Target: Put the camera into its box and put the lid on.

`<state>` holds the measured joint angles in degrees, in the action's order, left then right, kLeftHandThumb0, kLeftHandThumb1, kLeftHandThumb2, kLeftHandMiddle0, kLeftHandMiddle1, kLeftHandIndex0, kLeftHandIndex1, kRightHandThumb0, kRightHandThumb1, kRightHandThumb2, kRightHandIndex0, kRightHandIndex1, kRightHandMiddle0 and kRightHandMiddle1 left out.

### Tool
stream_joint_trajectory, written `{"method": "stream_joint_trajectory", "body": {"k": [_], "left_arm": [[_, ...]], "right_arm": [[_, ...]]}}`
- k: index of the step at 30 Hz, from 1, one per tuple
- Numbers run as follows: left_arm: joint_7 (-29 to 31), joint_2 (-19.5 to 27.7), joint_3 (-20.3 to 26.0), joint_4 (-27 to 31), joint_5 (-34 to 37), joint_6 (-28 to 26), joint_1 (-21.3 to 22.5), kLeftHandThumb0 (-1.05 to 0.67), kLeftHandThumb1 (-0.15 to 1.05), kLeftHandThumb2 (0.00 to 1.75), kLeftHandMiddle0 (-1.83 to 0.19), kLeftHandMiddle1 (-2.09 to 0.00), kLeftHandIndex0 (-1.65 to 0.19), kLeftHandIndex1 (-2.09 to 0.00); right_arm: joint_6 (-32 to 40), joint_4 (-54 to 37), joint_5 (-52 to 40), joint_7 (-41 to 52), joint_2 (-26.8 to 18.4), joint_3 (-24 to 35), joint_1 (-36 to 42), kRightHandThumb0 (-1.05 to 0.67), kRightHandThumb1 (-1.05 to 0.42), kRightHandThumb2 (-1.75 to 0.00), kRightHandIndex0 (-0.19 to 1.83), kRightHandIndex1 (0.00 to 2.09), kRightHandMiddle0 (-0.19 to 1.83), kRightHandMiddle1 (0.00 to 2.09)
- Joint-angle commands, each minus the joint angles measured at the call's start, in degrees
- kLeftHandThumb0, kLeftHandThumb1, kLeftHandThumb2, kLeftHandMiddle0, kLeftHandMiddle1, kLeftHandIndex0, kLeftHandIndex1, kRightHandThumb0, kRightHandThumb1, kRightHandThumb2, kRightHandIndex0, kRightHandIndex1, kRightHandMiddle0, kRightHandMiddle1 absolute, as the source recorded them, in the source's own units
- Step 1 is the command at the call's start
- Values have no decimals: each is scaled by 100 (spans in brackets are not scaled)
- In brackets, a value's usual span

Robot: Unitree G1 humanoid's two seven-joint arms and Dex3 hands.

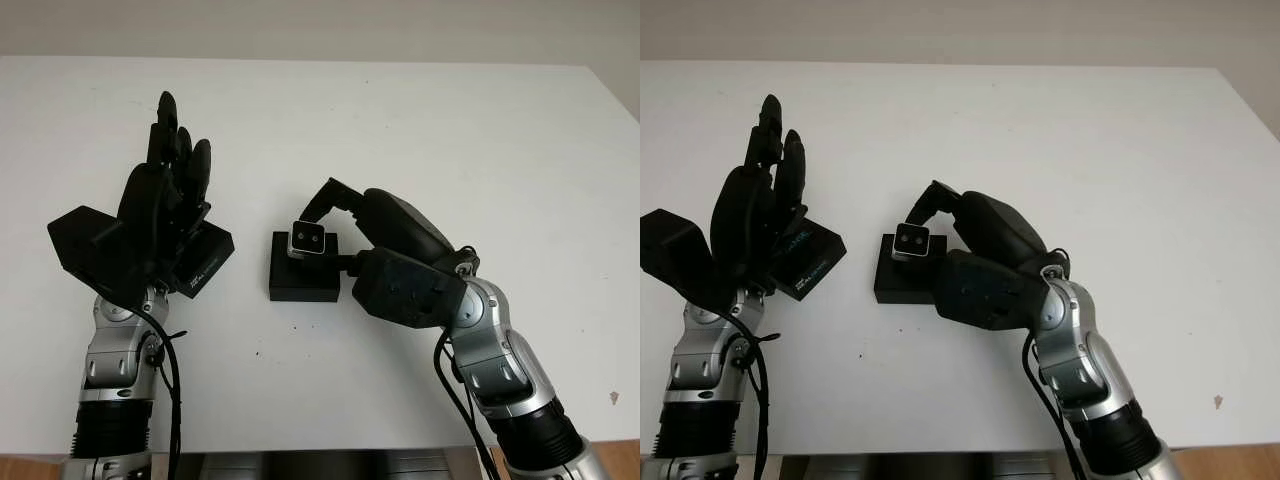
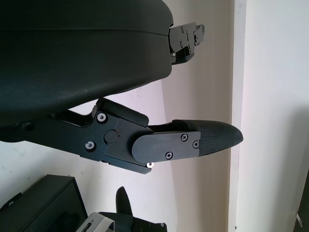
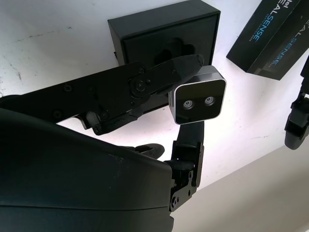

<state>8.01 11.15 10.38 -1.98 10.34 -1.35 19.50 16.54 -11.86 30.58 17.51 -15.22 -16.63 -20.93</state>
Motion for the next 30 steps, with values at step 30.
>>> {"method": "stream_joint_trajectory", "body": {"k": [30], "left_arm": [[-6, 6, 16, 110, -9, -23, -35, -73, 105, 46, 19, 0, 19, 0]], "right_arm": [[-525, 547, -44, -70, -152, -76, 4, -40, -105, -6, 36, 6, 28, 169]]}}
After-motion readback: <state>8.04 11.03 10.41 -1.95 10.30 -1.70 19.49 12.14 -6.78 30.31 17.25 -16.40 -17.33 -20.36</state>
